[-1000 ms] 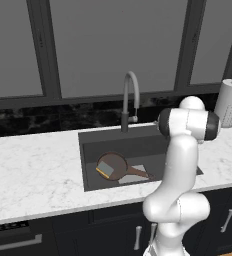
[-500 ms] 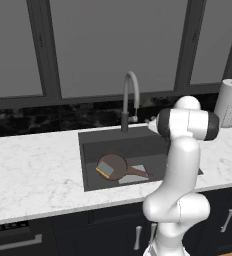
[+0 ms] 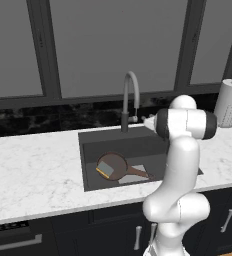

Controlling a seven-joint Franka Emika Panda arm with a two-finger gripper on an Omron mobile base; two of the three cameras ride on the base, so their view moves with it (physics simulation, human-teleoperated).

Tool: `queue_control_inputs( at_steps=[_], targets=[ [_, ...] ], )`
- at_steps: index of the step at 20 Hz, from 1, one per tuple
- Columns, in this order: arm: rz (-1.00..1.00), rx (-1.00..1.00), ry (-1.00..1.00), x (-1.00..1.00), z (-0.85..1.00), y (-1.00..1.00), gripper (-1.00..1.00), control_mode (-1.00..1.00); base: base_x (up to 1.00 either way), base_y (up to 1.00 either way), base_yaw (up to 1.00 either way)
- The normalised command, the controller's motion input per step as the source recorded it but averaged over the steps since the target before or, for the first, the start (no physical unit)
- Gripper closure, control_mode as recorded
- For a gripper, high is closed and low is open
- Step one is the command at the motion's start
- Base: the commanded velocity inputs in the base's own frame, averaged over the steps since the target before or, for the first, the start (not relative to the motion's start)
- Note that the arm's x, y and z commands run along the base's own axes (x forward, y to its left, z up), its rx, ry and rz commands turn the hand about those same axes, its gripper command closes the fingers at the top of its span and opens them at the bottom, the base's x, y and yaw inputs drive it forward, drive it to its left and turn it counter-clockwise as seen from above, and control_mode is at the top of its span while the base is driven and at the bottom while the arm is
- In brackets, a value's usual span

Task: Pick the pan and sponge and place them into the sink. Then turn on the water.

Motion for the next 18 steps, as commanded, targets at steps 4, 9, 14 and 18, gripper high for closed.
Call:
queue_control_inputs(
  at_steps=[4, 9, 14, 18],
  targets=[
    [-0.05, 0.0, 0.01, 0.26, -0.03, 0.06, -1.0, -1.0, 0.0, 0.0, 0.0],
    [-0.03, 0.0, 0.01, 0.28, -0.04, 0.16, -1.0, -1.0, 0.0, 0.0, 0.0],
    [-0.01, 0.0, 0.02, 0.28, -0.1, 0.06, -1.0, -1.0, 0.0, 0.0, 0.0],
    [0.0, 0.0, 0.0, 0.32, -0.08, 0.0, -1.0, -1.0, 0.0, 0.0, 0.0]
  ],
)
